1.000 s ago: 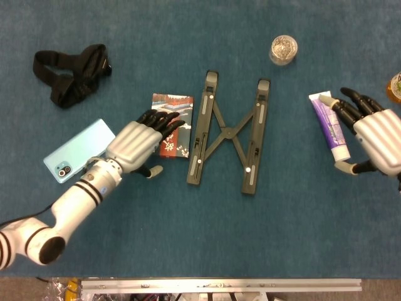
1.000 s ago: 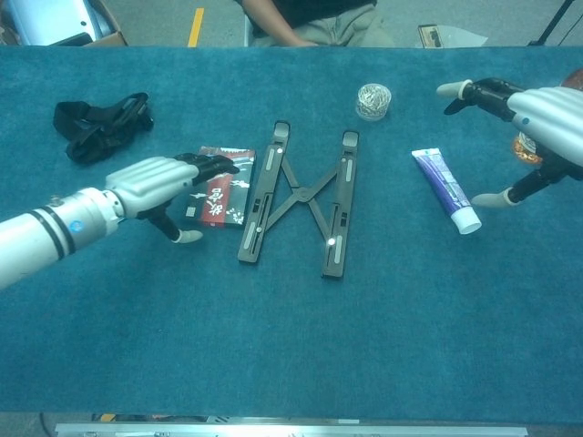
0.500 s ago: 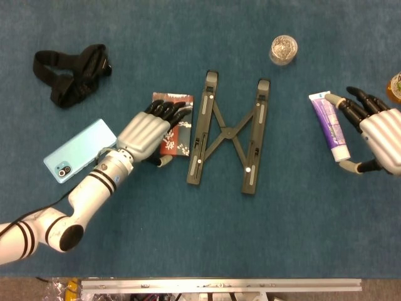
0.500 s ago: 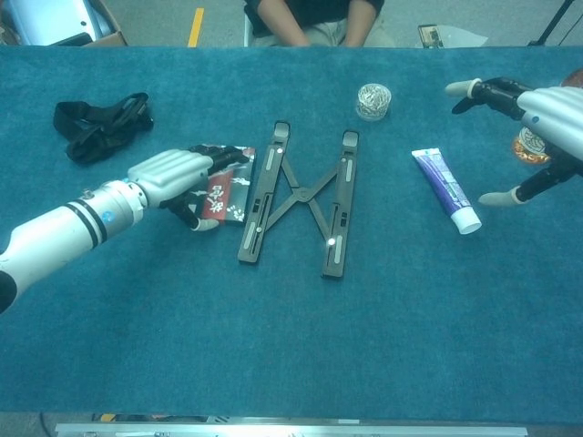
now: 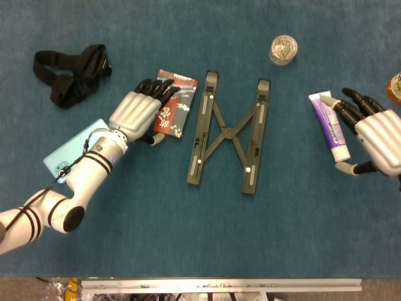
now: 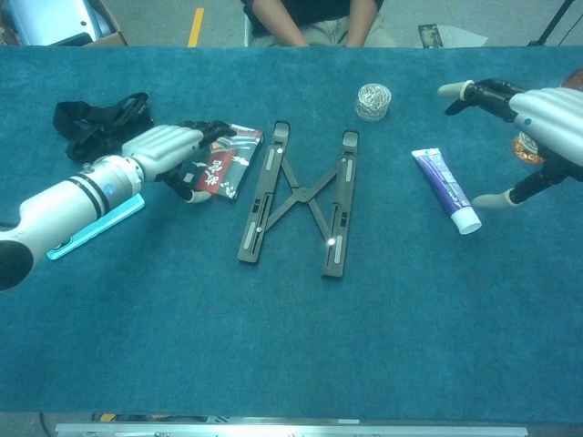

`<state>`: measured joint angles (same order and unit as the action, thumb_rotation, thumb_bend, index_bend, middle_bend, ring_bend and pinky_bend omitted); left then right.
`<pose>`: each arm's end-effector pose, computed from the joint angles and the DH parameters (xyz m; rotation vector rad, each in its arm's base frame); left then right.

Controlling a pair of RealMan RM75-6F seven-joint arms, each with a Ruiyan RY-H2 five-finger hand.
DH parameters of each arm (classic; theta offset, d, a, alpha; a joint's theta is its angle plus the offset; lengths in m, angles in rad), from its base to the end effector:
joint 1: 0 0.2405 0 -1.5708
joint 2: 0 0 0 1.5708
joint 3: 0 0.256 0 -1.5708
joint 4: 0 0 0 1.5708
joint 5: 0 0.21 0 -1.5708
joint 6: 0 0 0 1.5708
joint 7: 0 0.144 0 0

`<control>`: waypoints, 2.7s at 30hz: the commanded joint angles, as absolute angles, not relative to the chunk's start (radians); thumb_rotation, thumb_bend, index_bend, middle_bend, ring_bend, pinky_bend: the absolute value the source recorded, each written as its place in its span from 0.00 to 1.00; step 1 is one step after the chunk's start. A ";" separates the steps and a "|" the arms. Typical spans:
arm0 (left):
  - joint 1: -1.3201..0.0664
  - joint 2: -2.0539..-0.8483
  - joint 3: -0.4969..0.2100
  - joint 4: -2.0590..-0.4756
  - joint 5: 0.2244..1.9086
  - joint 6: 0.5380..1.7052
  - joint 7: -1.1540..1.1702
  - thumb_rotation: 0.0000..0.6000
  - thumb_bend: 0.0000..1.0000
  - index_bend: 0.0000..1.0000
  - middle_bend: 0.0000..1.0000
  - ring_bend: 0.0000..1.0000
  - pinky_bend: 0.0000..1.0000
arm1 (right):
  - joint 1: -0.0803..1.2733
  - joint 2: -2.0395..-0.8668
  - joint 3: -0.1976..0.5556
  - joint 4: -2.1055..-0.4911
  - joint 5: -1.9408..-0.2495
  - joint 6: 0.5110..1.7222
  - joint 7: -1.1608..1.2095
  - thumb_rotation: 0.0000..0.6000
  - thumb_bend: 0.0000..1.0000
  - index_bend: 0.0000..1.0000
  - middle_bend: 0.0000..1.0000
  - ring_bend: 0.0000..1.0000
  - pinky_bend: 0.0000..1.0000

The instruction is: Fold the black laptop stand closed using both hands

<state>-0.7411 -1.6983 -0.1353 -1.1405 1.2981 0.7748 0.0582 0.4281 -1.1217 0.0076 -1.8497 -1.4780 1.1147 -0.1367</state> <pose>-0.1870 0.3513 -0.0672 -1.9921 -1.0543 -0.8320 -0.2080 -0.2386 0.0851 1.8762 -1.0128 0.9393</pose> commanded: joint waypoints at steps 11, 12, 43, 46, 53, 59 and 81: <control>-0.699 -1.593 -0.123 -1.246 1.310 0.875 0.074 1.00 0.26 0.00 0.00 0.00 0.01 | 0.472 -1.161 0.001 -1.836 -1.513 1.051 -0.240 1.00 0.06 0.06 0.19 0.05 0.17; -0.689 -1.576 -0.119 -1.271 1.313 0.890 0.081 1.00 0.26 0.00 0.00 0.00 0.01 | 0.477 -1.170 0.001 -1.831 -1.517 1.045 -0.252 1.00 0.06 0.06 0.19 0.05 0.17; -0.568 -1.312 -0.060 -1.592 1.349 1.032 0.121 1.00 0.26 0.00 0.00 0.00 0.01 | 0.584 -1.522 -0.015 -1.580 -1.554 0.939 -0.501 1.00 0.05 0.05 0.17 0.02 0.15; -0.564 -1.307 -0.056 -1.595 1.352 1.034 0.119 1.00 0.26 0.00 0.00 0.00 0.01 | 0.587 -1.556 -0.014 -1.561 -1.547 0.938 -0.533 1.00 0.05 0.05 0.17 0.02 0.15; -0.554 -1.298 -0.048 -1.588 1.355 1.035 0.103 1.00 0.26 0.00 0.00 0.00 0.01 | 0.592 -1.618 -0.006 -1.531 -1.520 0.935 -0.596 1.00 0.05 0.05 0.17 0.02 0.15; -0.561 -1.337 -0.042 -1.556 1.363 1.013 0.089 1.00 0.26 0.00 0.00 0.00 0.01 | 0.593 -1.618 -0.005 -1.534 -1.501 0.937 -0.615 1.00 0.05 0.05 0.17 0.02 0.15; -0.619 -1.518 -0.063 -1.414 1.342 0.934 0.056 1.00 0.26 0.00 0.00 0.00 0.01 | 0.610 -1.636 0.001 -1.498 -1.461 0.939 -0.631 1.00 0.05 0.05 0.17 0.02 0.15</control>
